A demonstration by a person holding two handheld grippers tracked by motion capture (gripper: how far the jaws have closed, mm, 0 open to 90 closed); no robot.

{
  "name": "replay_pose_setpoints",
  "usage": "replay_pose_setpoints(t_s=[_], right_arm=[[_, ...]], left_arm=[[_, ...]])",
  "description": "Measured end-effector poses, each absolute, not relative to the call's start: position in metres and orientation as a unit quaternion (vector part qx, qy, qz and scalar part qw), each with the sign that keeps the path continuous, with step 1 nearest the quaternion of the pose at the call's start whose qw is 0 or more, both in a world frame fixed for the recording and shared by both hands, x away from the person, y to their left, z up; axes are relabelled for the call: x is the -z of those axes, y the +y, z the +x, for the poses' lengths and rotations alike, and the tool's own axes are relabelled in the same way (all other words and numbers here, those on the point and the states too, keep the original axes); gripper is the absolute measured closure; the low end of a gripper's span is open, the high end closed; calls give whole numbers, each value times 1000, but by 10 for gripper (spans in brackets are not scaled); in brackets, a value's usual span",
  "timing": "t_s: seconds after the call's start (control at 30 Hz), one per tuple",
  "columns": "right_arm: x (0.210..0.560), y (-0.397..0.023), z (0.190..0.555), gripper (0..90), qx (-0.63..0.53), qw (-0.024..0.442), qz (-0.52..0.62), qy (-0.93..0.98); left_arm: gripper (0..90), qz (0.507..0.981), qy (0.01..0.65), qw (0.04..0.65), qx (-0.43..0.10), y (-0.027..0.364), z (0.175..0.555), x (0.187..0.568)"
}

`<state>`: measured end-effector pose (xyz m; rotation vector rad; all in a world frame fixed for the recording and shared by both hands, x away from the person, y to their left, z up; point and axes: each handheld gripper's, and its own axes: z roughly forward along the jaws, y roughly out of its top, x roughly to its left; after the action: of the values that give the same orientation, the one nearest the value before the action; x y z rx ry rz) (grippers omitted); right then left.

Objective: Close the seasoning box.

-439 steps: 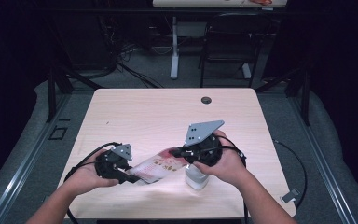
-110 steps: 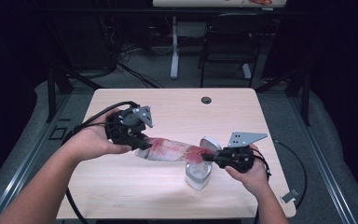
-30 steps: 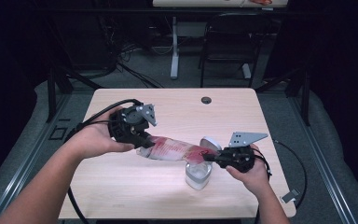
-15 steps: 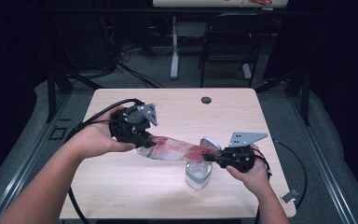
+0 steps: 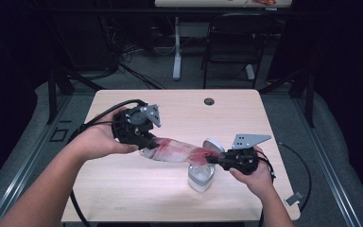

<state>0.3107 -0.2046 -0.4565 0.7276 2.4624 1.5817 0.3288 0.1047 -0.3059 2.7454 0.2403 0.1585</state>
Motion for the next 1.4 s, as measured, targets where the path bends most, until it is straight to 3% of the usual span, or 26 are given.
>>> replay_pose_setpoints(t_s=[1.4], right_arm=[[455, -209, 309, 885, -518, 59, 237, 820]], left_arm=[[807, 977, 78, 192, -56, 97, 329, 302]])
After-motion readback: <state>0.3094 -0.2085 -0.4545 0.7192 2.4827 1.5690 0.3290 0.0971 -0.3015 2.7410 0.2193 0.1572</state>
